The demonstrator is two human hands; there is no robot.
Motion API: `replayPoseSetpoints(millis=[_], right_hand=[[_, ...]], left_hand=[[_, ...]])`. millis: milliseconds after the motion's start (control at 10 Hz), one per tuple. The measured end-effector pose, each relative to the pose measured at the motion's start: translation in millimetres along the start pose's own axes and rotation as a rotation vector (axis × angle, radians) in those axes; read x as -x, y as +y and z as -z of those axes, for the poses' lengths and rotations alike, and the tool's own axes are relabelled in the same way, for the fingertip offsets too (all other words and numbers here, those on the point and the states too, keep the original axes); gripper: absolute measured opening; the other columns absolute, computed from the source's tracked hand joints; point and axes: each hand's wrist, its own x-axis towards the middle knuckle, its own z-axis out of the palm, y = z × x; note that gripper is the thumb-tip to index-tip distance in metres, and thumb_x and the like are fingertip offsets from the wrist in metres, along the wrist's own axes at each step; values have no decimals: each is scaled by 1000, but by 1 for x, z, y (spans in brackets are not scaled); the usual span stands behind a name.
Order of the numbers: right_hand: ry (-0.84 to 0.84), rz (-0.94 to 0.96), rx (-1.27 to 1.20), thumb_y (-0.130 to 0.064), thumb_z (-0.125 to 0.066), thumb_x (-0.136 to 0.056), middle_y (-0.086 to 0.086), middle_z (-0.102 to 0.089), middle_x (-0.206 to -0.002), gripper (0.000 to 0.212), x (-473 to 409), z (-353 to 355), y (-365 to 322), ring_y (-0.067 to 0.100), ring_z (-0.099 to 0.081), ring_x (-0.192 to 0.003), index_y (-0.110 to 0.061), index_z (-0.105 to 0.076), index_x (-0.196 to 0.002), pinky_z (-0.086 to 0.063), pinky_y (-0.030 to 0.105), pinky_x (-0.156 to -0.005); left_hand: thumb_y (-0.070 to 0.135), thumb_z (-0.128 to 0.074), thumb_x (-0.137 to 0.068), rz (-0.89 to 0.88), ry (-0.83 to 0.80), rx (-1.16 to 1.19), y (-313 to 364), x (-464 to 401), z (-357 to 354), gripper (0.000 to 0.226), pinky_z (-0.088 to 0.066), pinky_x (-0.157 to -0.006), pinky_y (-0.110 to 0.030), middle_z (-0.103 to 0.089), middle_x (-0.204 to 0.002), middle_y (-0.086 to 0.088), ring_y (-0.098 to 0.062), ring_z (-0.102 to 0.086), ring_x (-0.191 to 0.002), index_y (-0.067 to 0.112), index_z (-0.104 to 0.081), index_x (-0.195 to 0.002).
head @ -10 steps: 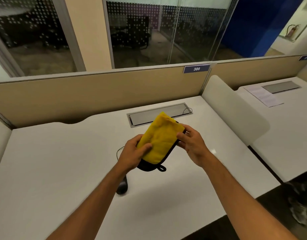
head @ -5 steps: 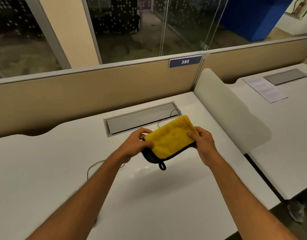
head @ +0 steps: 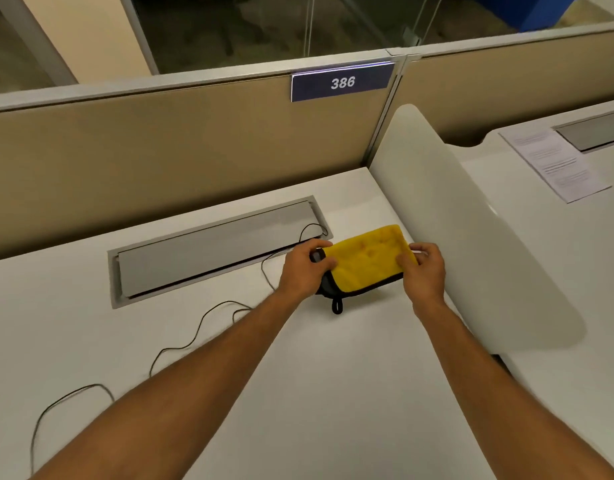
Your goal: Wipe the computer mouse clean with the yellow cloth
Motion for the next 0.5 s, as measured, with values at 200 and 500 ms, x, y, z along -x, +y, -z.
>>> replayPoseSetpoints(millis=[200,500], right_hand=[[2,-41,113,-10,-66,-91,6,-66,-101,20,-45,-7,39,18,-64,-84,-15,-60,-110,-47,21,-61],[-103,96,191,-14,-59,-98,10,-54,-137,49,1,-14,33,22,-54,-118,-10,-44,-144,-43,30,-96]], left_hand=[[23,-75,-88,57,-17,-138,-24,-46,-41,35,-50,-87,-24,-66,-118,-4,-22,-61,-109,18,-67,-121],[28,-69,-92,-59,62,-257,-29,-11,-10,45,-39,-96,-24,-59,-132,-1,-18,-55,-120,21,-56,-135]])
